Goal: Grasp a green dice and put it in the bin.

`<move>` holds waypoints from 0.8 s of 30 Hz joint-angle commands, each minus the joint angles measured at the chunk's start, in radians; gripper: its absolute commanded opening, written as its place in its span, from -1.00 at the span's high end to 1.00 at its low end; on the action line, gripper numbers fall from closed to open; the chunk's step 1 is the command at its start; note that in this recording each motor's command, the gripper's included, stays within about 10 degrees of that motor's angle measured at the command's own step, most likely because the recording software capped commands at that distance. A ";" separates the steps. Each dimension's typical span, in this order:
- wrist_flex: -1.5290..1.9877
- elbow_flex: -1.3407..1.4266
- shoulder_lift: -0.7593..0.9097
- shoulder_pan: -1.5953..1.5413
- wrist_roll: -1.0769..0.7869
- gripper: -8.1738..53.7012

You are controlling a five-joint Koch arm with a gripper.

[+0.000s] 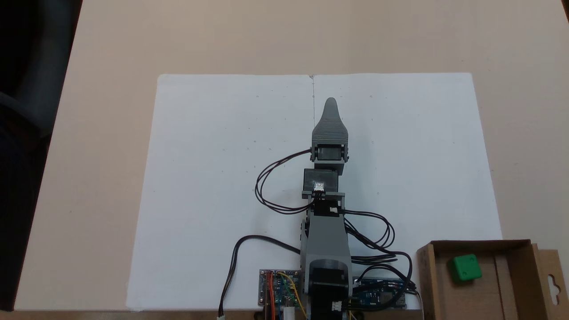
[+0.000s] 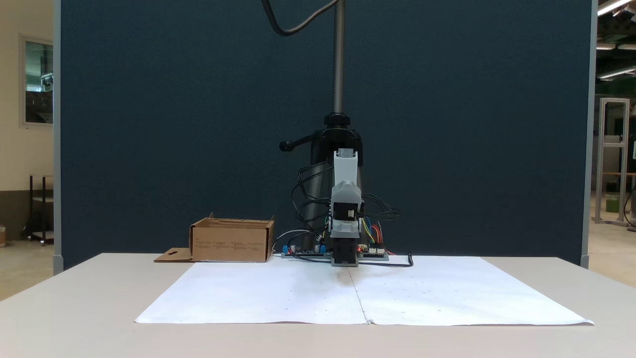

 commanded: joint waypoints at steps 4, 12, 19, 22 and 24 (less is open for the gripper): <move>-0.204 0.075 0.118 0.000 -0.072 -0.70; -0.317 0.075 0.117 -0.008 -0.071 -0.70; -0.331 0.075 0.117 -0.025 -0.071 -0.70; -0.331 0.075 0.117 -0.026 -0.071 -0.70; -0.331 0.075 0.117 -0.028 -0.071 -0.70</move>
